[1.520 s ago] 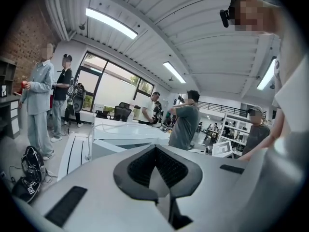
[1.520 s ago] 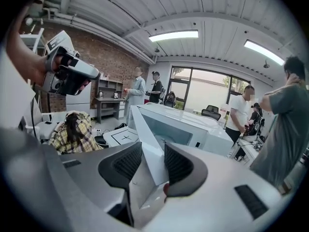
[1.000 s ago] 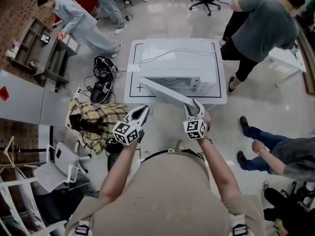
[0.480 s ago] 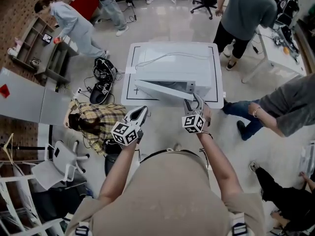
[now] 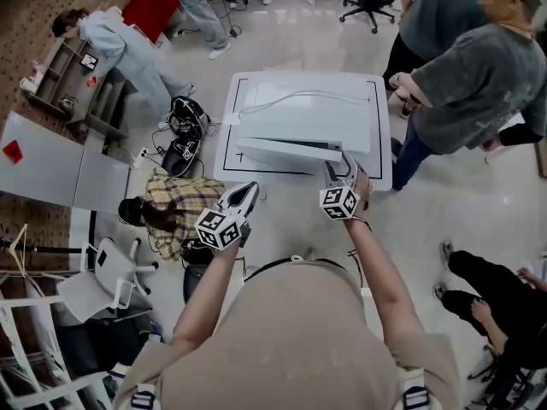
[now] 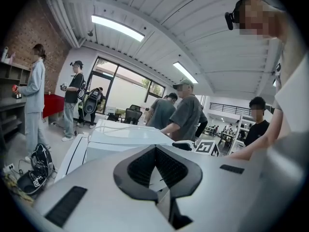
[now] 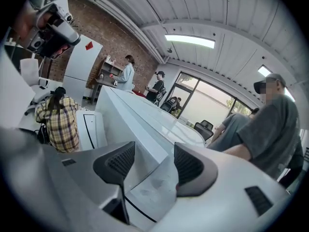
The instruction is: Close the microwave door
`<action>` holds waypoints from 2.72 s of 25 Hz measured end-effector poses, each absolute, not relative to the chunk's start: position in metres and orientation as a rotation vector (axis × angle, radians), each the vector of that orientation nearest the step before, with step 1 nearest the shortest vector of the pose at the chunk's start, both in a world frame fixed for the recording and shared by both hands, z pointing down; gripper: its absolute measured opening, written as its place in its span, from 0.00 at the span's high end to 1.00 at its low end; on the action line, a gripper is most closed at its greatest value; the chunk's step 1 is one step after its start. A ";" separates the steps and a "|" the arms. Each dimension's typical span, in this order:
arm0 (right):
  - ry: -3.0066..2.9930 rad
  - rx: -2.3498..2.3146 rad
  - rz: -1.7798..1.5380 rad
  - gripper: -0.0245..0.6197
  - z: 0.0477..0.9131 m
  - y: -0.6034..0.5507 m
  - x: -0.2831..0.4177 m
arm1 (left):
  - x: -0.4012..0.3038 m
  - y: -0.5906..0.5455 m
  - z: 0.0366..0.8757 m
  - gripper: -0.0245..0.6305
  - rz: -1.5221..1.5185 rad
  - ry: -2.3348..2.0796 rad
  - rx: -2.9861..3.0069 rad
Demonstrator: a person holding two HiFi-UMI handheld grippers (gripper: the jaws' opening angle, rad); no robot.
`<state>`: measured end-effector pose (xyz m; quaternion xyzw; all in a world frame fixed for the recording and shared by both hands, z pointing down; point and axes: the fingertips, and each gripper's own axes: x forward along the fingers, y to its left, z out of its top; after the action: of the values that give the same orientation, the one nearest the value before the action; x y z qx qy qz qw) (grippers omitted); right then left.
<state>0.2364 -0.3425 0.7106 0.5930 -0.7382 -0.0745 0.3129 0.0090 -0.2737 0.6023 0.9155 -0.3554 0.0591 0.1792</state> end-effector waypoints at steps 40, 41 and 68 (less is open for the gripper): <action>-1.891 1.494 -0.191 0.49 0.706 -0.385 0.254 | 0.000 -0.296 0.596 0.95 0.139 -1.051 2.574; -1.896 1.508 -0.192 0.49 0.704 -0.385 0.254 | 0.001 -0.297 0.597 0.95 0.138 -1.044 2.579; -2.350 1.849 0.010 0.53 0.514 -0.258 0.326 | 0.073 -0.302 0.508 0.95 -0.016 -0.837 2.776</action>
<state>0.3264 -0.2582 0.5136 0.6167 -0.7835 0.0033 0.0756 0.0729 -0.3017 0.5078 0.9504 -0.2867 -0.0055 0.1208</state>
